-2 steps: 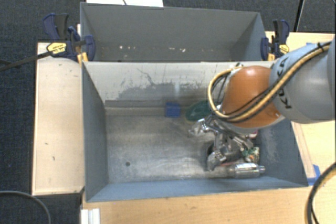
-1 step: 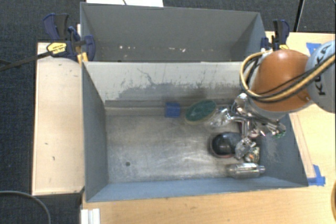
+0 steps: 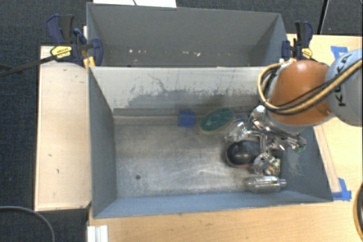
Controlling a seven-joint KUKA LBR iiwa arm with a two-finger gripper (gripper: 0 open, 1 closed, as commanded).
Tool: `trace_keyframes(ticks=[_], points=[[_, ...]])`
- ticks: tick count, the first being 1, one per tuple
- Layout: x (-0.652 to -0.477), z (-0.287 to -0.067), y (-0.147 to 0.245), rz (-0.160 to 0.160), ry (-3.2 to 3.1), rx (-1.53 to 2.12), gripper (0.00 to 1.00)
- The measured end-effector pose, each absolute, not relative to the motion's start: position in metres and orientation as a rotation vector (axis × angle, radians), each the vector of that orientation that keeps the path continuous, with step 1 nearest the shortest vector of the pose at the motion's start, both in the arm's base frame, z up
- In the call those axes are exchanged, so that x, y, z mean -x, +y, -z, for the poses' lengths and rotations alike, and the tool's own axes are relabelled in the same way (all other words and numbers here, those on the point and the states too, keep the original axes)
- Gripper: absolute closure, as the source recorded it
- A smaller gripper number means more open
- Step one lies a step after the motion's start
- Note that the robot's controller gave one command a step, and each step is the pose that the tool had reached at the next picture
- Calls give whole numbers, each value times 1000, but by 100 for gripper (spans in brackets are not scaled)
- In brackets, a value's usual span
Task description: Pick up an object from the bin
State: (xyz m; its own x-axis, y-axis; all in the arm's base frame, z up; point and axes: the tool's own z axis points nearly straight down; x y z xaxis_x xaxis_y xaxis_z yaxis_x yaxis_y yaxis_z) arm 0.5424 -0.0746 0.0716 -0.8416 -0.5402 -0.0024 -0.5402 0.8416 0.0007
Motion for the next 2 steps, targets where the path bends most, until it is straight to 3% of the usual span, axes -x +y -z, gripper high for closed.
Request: trace_keyframes(ticks=[1,2], points=[[-543,-73,-73,-2,3009,881,100],[-565,-239,-75,6,2978,966,100]])
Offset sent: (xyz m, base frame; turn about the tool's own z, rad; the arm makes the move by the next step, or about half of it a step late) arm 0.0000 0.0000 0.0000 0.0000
